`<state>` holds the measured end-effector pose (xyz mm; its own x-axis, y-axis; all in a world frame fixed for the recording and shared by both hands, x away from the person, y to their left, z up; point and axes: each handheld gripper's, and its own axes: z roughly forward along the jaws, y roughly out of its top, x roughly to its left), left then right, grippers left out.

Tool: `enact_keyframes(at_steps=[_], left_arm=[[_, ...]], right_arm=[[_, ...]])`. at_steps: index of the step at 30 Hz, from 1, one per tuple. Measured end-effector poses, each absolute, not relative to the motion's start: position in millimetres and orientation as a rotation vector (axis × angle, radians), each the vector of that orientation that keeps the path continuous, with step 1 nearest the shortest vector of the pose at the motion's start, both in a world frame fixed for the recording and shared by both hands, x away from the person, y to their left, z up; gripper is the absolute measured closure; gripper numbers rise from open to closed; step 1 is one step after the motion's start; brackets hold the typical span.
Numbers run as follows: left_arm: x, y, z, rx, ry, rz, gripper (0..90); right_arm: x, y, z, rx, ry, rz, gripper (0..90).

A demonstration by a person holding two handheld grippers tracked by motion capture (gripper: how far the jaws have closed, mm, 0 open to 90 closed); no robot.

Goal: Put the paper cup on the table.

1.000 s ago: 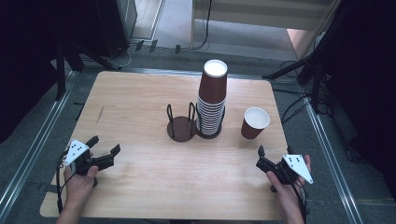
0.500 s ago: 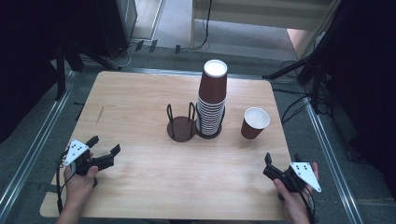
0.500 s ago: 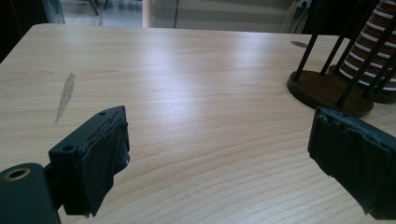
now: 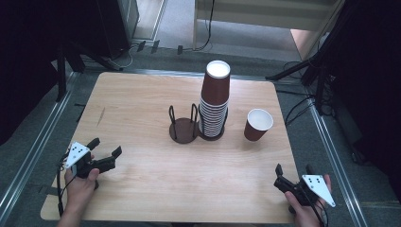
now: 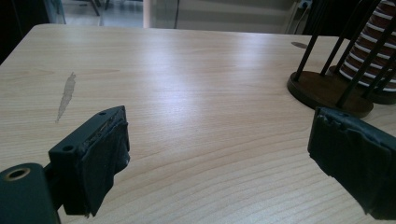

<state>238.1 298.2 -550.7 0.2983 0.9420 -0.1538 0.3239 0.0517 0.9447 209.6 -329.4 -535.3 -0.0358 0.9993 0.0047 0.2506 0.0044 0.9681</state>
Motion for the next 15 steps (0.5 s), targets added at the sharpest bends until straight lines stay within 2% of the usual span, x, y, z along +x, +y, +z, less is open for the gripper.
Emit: enact_keyframes(at_steps=[15], left_arm=[[239,298,-551,1.495,1.228,0.718,6.1]], right_arm=[[188,-342,-538,1.389,1.415,1.091,0.0]])
